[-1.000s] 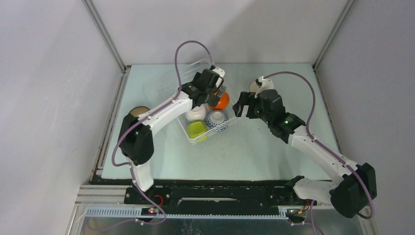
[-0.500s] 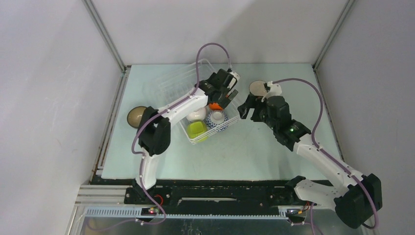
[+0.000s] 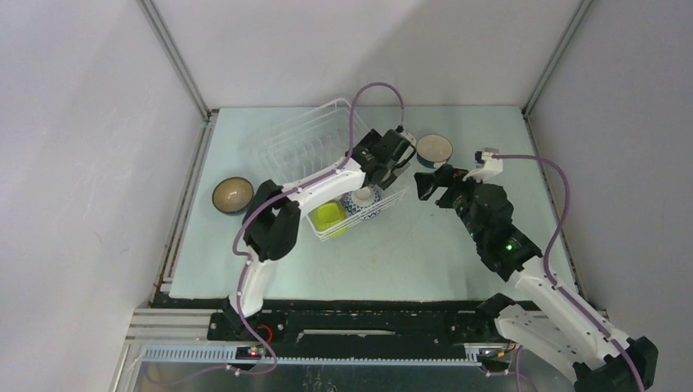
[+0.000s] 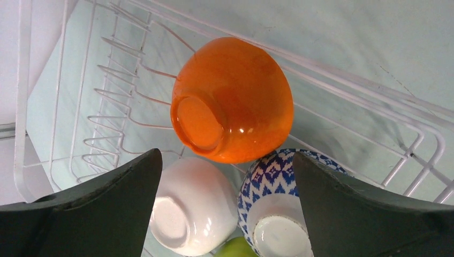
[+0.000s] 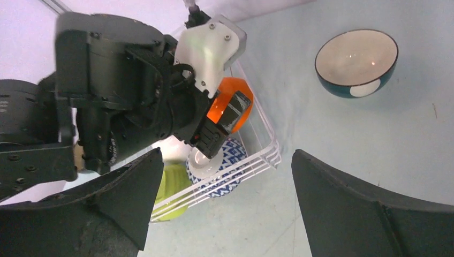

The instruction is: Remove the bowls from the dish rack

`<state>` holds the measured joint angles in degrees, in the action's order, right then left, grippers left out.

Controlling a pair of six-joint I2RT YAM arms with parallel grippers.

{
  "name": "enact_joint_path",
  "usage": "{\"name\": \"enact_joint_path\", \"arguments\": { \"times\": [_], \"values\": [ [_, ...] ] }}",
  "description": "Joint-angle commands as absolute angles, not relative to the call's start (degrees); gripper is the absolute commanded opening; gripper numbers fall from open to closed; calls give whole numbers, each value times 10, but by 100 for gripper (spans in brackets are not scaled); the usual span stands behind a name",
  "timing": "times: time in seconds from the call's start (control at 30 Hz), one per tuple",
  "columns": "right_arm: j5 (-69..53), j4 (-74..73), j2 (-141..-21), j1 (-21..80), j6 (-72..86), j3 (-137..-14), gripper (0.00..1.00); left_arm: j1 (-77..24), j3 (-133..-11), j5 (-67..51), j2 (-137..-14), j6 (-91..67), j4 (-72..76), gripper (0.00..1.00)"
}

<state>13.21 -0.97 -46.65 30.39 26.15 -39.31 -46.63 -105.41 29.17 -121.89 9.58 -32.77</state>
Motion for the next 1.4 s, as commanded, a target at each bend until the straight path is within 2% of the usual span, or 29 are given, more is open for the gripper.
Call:
{"name": "enact_joint_path", "arguments": {
  "times": [0.0, 0.6, 0.87, 1.37],
  "values": [
    [157, 30, -440, 302, 268, -383, 97, -474, -1091, 337, -1230, 101, -295, 100],
    [149, 33, -437, 302, 262, -383, 98, -474, -1137, 333, -1296, 98, -287, 100],
    [147, 34, -436, 301, 259, -383, 98, -474, -1167, 393, -1337, 96, -289, 100],
    [143, 31, -435, 300, 259, -383, 98, -465, -1149, 404, -1340, 79, -271, 100]
  ]
}}
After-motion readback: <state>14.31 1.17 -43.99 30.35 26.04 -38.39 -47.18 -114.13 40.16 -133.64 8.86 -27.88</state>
